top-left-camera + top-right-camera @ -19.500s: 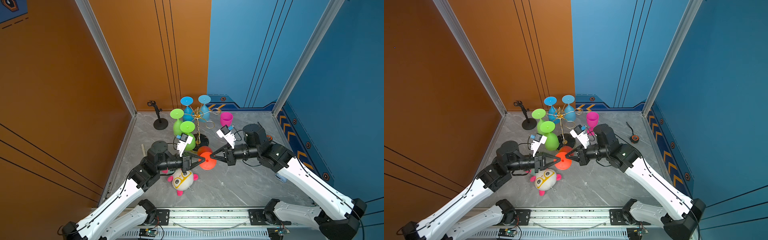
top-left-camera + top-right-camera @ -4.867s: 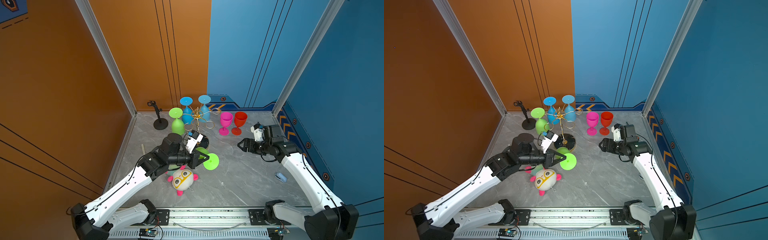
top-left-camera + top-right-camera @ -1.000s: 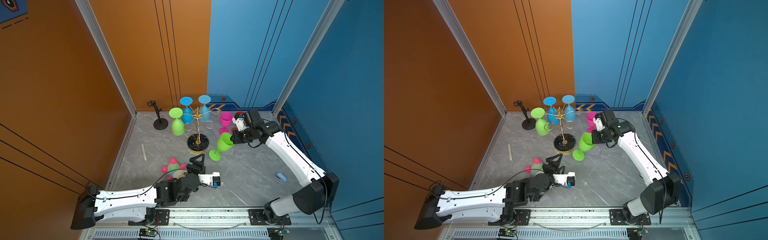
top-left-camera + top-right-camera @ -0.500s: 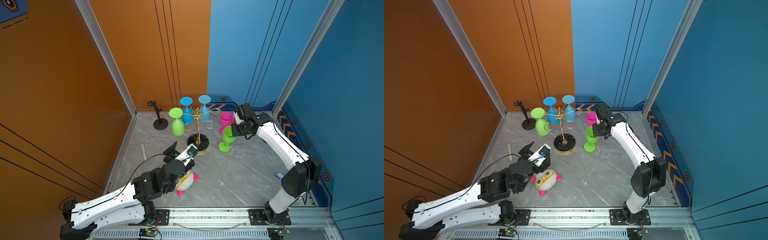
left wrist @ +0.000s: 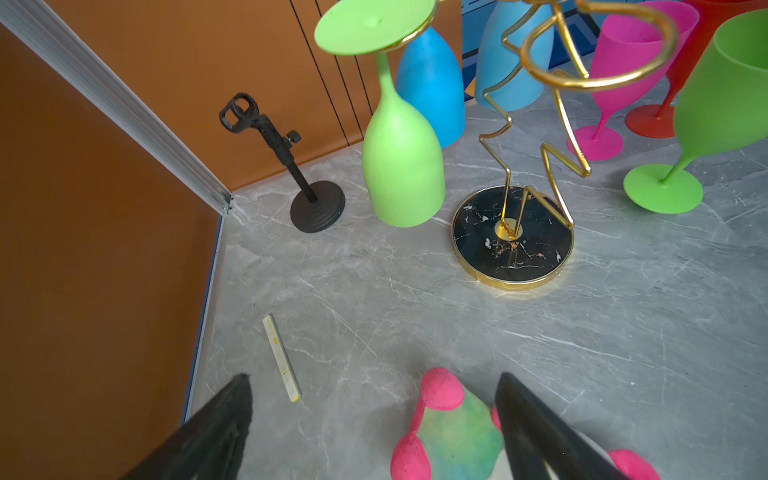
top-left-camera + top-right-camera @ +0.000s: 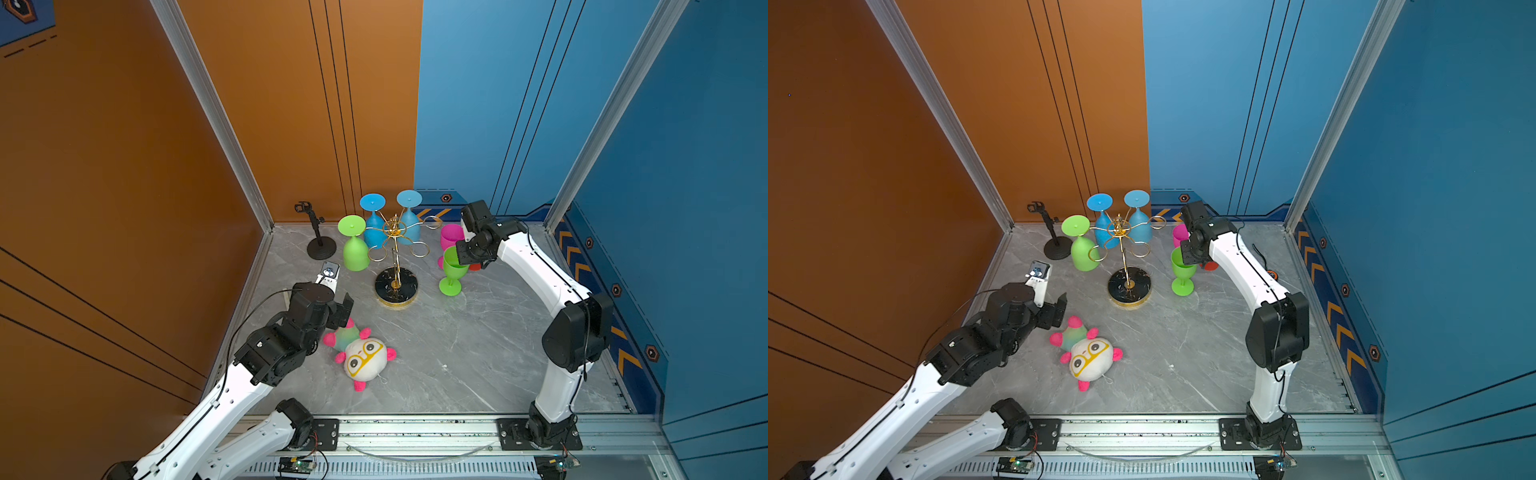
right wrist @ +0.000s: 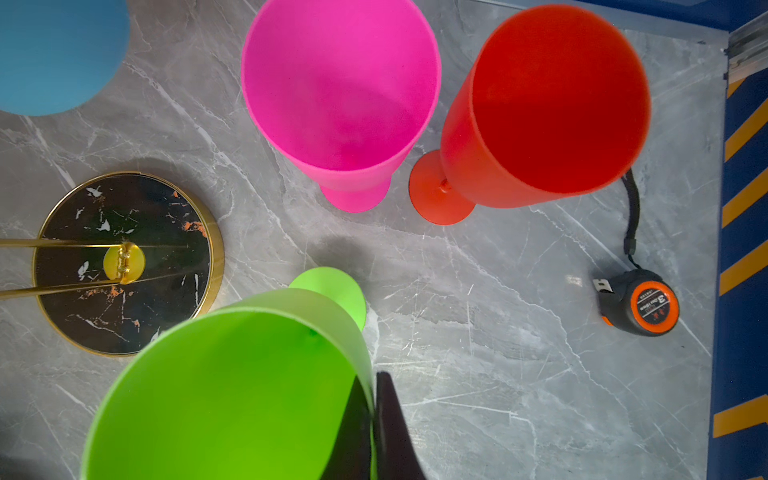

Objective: Take the wine glass off the wine glass rack
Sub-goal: 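Set the green glass upright beside the red glass with the right gripper, then open the right gripper and draw it back while the left gripper reaches toward the rack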

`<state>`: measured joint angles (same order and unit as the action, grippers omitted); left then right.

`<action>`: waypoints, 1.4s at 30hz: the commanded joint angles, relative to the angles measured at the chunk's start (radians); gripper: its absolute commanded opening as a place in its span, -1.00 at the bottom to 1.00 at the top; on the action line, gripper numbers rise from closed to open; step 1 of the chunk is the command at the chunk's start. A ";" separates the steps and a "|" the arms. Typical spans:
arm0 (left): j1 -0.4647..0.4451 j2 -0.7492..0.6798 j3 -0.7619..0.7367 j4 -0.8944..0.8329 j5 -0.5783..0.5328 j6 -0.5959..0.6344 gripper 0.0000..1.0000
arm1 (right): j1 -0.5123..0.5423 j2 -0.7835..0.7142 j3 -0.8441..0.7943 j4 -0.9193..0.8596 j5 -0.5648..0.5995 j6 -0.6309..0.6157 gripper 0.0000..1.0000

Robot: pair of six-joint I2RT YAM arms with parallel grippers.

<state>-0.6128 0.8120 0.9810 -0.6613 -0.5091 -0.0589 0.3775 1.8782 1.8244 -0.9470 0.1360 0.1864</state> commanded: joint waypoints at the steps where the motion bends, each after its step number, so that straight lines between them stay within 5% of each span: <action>1: 0.058 -0.013 0.038 -0.050 0.084 -0.054 0.84 | -0.006 0.024 0.035 0.004 0.018 -0.025 -1.00; 13: 0.244 0.001 0.082 -0.080 0.257 -0.064 0.86 | -0.023 0.062 0.034 0.046 0.003 -0.027 -1.00; 34: 0.315 0.032 0.094 -0.080 0.337 -0.057 0.87 | -0.038 0.116 0.044 0.100 -0.026 -0.017 -1.00; 42: 0.326 0.037 0.095 -0.080 0.358 -0.057 0.87 | -0.038 0.121 0.053 0.100 -0.029 -0.013 -0.79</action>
<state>-0.2985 0.8474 1.0458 -0.7303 -0.1810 -0.1066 0.3454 1.9831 1.8484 -0.8524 0.1158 0.1715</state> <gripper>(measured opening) 0.935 0.094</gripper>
